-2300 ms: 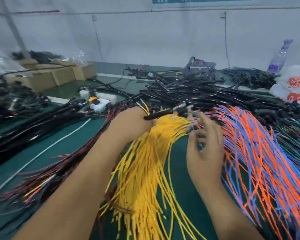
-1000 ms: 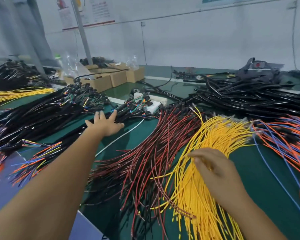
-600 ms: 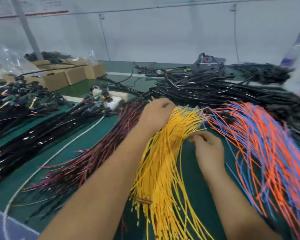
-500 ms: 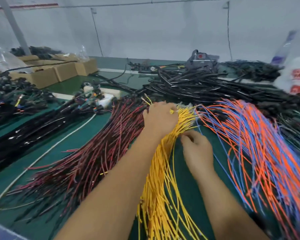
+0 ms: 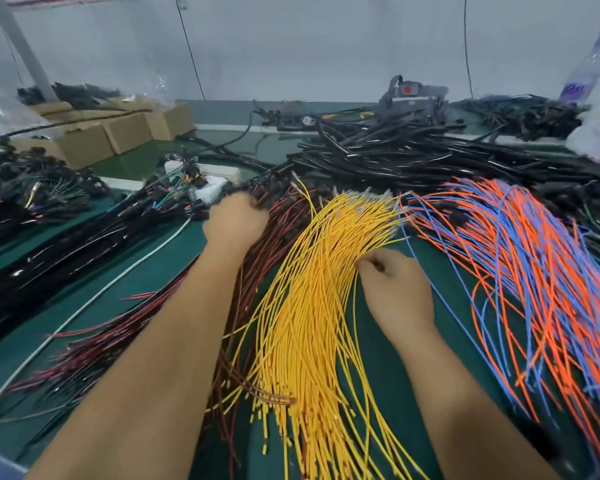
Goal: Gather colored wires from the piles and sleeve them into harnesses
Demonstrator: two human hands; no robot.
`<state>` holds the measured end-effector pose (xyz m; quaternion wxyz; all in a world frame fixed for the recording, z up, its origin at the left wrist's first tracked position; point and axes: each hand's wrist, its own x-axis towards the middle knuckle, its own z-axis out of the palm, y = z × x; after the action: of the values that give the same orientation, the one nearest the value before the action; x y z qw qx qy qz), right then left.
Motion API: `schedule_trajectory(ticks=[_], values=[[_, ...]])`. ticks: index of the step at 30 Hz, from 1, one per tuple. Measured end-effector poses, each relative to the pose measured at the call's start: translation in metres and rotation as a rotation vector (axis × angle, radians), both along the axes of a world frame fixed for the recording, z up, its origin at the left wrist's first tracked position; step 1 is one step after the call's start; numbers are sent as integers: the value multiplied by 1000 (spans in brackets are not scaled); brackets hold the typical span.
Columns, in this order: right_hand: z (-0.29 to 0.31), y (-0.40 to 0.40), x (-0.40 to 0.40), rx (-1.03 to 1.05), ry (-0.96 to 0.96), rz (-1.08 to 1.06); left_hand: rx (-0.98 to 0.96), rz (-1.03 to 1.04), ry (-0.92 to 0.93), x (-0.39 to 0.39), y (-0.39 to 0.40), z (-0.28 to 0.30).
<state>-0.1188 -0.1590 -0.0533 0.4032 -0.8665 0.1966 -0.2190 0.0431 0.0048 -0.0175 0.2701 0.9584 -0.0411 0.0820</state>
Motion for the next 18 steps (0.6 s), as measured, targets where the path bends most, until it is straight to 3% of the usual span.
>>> schedule_trajectory(ticks=[2,4,8,9,14,18], values=[[1,1,-1,-1,4,0,145,5,-26,-4,5,-18],[2,1,0,-9,17,6,140,12,-107,-3,6,-23],[2,0,1,-16,40,9,-251,27,-82,3,17,-16],[2,0,1,-14,43,9,-274,23,-76,4,20,-15],[0,-1,-1,21,22,22,21,-5,-76,7,22,-16],[-1,-2,0,18,24,42,78,176,13,9,25,-17]])
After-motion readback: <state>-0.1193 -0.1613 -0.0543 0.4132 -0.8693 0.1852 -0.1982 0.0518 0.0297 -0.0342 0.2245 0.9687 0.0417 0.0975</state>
